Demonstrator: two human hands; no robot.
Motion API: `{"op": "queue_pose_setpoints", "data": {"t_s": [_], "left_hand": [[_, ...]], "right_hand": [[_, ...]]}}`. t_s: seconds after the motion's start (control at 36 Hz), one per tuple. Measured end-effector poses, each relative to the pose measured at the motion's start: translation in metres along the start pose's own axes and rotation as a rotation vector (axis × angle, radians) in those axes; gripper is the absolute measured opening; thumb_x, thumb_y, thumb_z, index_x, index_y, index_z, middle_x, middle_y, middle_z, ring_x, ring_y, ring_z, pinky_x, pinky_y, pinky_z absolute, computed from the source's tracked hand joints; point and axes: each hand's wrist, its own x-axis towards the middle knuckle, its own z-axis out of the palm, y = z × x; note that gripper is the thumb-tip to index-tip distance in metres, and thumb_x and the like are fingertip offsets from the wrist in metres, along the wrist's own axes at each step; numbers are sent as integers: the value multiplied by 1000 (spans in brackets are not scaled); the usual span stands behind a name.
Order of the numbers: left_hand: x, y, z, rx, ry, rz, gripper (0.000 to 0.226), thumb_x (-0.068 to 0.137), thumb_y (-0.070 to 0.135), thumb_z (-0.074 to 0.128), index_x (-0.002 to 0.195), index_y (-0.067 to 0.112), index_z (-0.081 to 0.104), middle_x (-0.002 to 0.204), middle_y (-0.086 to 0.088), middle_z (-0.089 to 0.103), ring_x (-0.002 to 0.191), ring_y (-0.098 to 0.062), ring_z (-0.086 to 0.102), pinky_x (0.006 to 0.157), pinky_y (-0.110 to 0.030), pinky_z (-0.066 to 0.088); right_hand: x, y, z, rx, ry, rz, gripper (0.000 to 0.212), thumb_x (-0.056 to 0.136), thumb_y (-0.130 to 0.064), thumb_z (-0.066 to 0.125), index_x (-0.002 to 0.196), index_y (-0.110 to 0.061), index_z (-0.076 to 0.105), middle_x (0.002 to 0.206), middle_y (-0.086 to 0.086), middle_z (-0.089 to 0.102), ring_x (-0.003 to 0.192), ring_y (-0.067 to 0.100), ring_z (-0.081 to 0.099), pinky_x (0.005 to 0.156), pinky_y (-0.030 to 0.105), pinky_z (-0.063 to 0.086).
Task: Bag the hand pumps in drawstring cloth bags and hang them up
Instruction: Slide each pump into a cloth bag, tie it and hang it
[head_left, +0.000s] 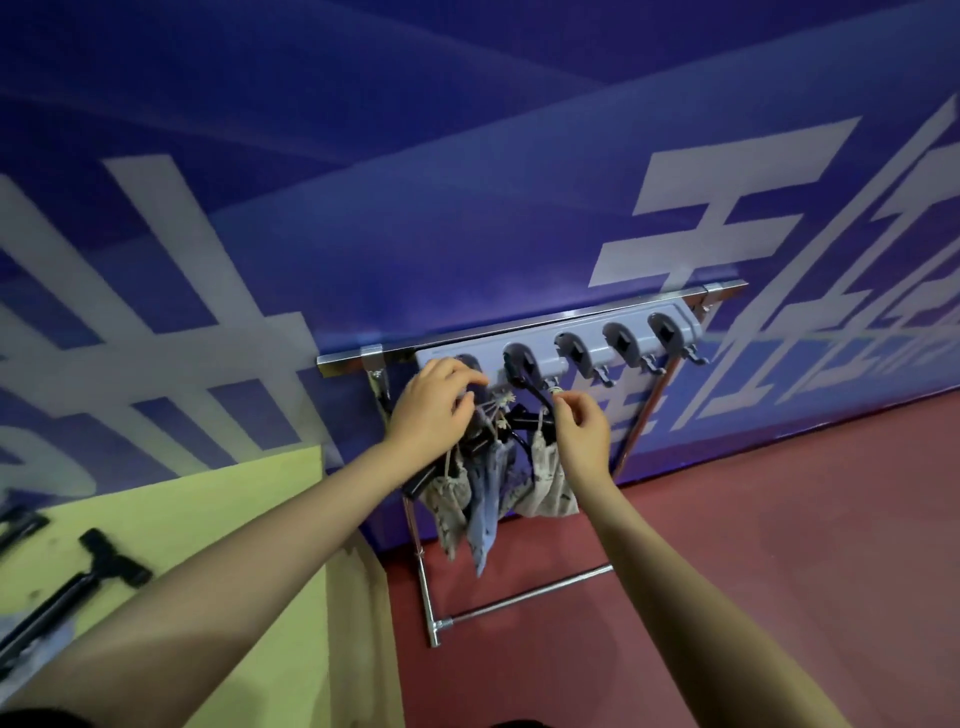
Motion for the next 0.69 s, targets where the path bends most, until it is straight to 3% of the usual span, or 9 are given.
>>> {"op": "queue_pose_setpoints", "data": {"t_s": [0.08, 0.19, 0.33, 0.42, 0.56, 0.64, 0.69], "left_hand": [[-27, -8, -15, -93, 48, -70, 26, 93, 9, 52, 114, 17, 66, 108, 0, 60, 106, -18, 49, 87, -27, 40], [-86, -32, -39, -184, 90, -199, 27, 90, 18, 49, 109, 18, 68, 104, 2, 59, 97, -16, 58, 83, -30, 46], [-174, -69, -67, -299, 138, -523, 20, 95, 13, 53, 96, 29, 64, 93, 16, 59, 76, 1, 59, 72, -19, 47], [-225, -93, -91, -348, 123, -705, 22, 98, 12, 49, 92, 27, 64, 84, 4, 65, 68, -5, 59, 69, -18, 46], [-313, -146, -136, -291, 131, -923, 17, 100, 19, 48, 99, 21, 65, 92, -5, 66, 78, -14, 60, 73, -28, 47], [-362, -183, -165, -226, 133, -1001, 23, 100, 25, 48, 111, 17, 67, 98, -9, 66, 88, -27, 62, 80, -42, 51], [-391, -204, -181, -155, 101, -1064, 29, 101, 27, 46, 117, 13, 65, 100, -9, 62, 92, -28, 60, 80, -40, 47]], "right_hand": [[-28, -6, 20, 43, -127, -23, 21, 95, -13, 52, 78, -20, 60, 69, -2, 55, 63, 7, 48, 61, 25, 38], [-78, -10, 65, 131, -353, 50, 28, 96, -8, 48, 70, -17, 57, 61, -1, 51, 56, 7, 46, 56, 22, 38], [-145, -1, 128, 69, -647, 167, 30, 94, -7, 46, 67, -15, 56, 59, 1, 51, 49, 2, 45, 53, 21, 36], [-185, 0, 166, 3, -810, 210, 36, 95, -1, 43, 66, -16, 58, 55, -6, 51, 46, 0, 45, 52, 19, 36], [-245, -11, 227, -89, -990, 209, 33, 93, -2, 44, 67, -14, 60, 51, -8, 53, 44, -1, 46, 49, 15, 36], [-271, -22, 266, -146, -1045, 200, 29, 92, -5, 45, 70, -12, 62, 57, -3, 53, 45, 2, 46, 49, 15, 36], [-286, -26, 290, -197, -1060, 211, 26, 93, -9, 45, 73, -11, 63, 60, -2, 54, 49, 6, 47, 50, 16, 36]]}}
